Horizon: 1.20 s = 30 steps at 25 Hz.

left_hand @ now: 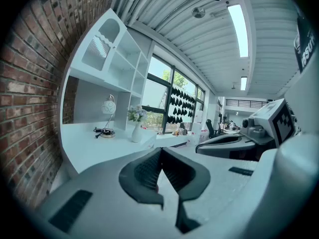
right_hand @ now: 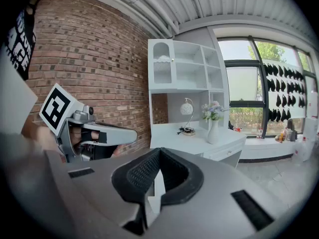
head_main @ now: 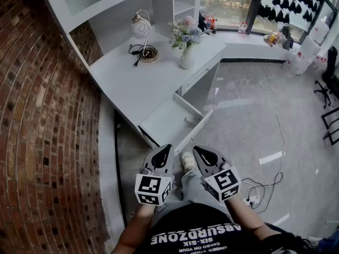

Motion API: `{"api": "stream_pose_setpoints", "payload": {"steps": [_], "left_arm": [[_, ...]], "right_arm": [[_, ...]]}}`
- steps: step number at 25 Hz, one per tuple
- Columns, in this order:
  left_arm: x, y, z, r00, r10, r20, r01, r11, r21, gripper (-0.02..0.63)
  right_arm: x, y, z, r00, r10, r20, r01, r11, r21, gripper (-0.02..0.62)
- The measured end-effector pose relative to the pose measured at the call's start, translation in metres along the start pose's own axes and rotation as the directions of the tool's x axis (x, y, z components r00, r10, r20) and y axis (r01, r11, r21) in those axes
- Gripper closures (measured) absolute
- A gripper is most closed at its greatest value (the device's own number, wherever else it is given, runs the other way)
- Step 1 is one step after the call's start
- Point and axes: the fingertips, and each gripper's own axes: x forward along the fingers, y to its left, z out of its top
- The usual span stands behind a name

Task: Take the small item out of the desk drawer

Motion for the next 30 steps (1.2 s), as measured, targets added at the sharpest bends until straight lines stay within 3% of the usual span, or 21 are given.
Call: {"api": "stream_pose_setpoints", "payload": {"steps": [18,30], "left_arm": [[0.061,0.041,0.016,0.999,-0.004,-0.033,0.004,1.0,-0.013,0.6],[0.117,0.079,0.03,0.999,0.014,-0.048,-0.015,1.0,-0.027,0.601]], "right_arm": [[0.062,-0.064,0.008,0.998,-0.019,-0.066,0.021,0.999,0.03,0.597],[0.116,-0.112,0.023,0.994,0.018,-0.109,-0.016,1.0,0.015,0.594]]}}
